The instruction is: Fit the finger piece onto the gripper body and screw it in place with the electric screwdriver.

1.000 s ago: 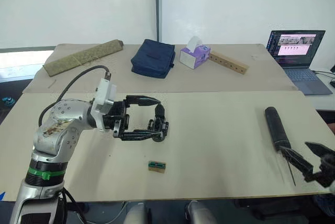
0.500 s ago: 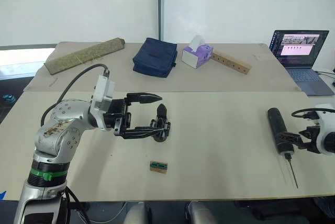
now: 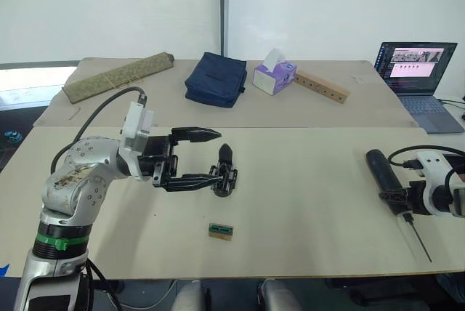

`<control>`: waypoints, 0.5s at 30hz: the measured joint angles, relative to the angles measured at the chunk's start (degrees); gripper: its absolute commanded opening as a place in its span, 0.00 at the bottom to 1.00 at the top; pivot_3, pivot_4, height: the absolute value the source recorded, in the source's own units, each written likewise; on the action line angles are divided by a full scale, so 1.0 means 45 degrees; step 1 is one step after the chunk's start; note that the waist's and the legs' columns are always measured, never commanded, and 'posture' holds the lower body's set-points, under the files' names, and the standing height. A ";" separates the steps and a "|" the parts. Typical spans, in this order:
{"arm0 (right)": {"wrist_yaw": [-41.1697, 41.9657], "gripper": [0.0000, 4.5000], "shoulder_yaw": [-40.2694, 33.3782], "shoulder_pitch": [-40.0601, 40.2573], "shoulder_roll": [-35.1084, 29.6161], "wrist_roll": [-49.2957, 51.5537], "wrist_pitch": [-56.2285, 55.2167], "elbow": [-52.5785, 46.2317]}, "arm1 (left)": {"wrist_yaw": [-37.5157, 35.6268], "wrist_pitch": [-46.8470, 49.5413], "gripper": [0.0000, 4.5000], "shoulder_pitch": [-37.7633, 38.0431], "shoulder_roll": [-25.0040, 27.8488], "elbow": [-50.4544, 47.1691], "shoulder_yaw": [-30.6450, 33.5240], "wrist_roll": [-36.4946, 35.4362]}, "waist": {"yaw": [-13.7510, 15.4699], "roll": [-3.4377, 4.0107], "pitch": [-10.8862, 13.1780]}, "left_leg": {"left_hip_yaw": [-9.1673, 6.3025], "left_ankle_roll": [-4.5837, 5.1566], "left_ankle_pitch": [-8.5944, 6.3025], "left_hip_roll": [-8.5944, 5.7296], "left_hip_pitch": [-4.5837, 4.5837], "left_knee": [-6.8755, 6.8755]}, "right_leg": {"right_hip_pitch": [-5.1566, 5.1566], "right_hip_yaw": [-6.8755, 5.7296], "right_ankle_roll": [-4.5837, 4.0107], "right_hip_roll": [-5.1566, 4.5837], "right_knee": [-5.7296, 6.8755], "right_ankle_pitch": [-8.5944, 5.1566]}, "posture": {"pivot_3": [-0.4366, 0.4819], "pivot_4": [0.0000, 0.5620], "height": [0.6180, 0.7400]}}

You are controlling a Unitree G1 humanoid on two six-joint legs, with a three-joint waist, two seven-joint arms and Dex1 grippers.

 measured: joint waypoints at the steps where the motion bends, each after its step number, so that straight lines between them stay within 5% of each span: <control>1: 0.0088 0.42 -0.0149 0.0248 0.0000 0.0024 0.0013 -0.0373 | -0.0043 -0.0003 1.00 0.0181 0.0061 -0.0031 0.0068 -0.0007 | -0.0005 0.0003 0.0001 | -0.0002 0.0001 -0.0001 0.0001 -0.0003 -0.0002 | -0.0006 0.0000 0.0001 0.0001 0.0002 -0.0001 | 0.48 0.27 1.00; 8: 0.0593 0.42 -0.1051 0.1138 0.0042 0.2441 0.2549 -0.7158 | -0.1156 -0.0934 1.00 0.2306 0.0985 0.0321 0.0981 0.0259 | -0.0288 0.0087 0.0015 | -0.0080 0.0002 0.0001 0.0032 -0.0081 0.0004 | -0.0144 0.0010 -0.0021 0.0029 0.0092 0.0009 | 0.48 0.27 1.00; 15: 0.0378 0.42 0.2314 0.1773 0.0064 0.0818 0.0851 -0.9792 | -0.3091 -0.3916 1.00 0.4033 0.0907 0.1648 0.1280 0.1163 | -0.0005 0.0085 0.0016 | -0.0004 0.0001 0.0001 0.0017 -0.0126 0.0037 | -0.0148 -0.0001 -0.0010 -0.0012 0.0030 0.0016 | 0.48 0.27 1.00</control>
